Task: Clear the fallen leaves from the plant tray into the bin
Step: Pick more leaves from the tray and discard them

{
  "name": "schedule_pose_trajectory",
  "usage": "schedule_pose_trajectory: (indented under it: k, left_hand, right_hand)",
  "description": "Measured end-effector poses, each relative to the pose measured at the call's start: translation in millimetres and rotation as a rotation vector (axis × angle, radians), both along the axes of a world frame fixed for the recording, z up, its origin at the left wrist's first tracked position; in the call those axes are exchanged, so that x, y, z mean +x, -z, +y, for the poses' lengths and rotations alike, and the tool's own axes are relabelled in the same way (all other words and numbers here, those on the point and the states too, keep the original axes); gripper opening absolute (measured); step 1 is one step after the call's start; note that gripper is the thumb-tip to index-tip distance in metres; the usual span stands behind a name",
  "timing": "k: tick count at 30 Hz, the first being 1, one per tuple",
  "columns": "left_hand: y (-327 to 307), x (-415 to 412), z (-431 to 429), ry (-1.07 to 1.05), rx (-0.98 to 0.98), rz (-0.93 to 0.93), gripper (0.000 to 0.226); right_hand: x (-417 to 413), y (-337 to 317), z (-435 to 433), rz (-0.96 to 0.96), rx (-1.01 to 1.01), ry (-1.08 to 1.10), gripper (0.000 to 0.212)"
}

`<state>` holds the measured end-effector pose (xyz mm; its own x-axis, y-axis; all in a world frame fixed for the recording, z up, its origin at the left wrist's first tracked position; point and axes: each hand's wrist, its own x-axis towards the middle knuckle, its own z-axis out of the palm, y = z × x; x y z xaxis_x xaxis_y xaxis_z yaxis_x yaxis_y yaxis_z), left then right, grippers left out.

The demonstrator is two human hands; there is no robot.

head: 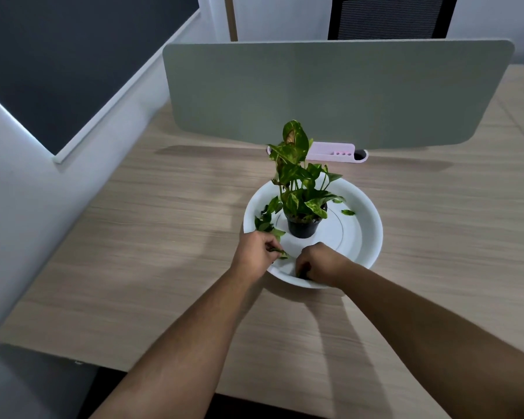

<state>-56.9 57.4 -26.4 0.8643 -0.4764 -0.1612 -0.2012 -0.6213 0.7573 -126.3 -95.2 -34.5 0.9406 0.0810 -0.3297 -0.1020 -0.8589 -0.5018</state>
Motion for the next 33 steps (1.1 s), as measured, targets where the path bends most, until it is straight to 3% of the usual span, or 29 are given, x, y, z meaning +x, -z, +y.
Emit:
schedule_pose_trajectory:
  k: [4,9,14,23,29,33]
  left_hand:
    - [-0.1,-0.1,3.8,-0.015,0.005,0.001,0.008]
    - [0.2,0.8,3.1,-0.037,-0.002,0.015,0.007]
    - [-2.6,-0.9,1.0,-0.03,-0.008,0.014,0.007]
    - [-30.9,13.5,79.8,-0.184,-0.007,-0.064,0.006]
    - [-48.5,0.4,236.2,-0.5,0.057,-0.089,0.004]
    - [-36.2,-37.5,349.6,-0.722,0.132,-0.048,0.008]
  right_hand:
    - [-4.9,2.8,-5.7,-0.004,0.07,0.176,0.019]
    - [-7.8,-4.4,-27.4,0.012,0.479,0.587,0.019]
    - [-11.3,-14.8,-26.0,-0.005,0.703,0.668,0.014]
    - [21.8,-29.1,55.5,0.029,0.749,0.463,0.012]
    - [67.4,-47.9,193.4,0.138,0.83,0.154,0.029]
    - [74.4,-48.4,314.8,0.209,0.777,-0.089,0.028]
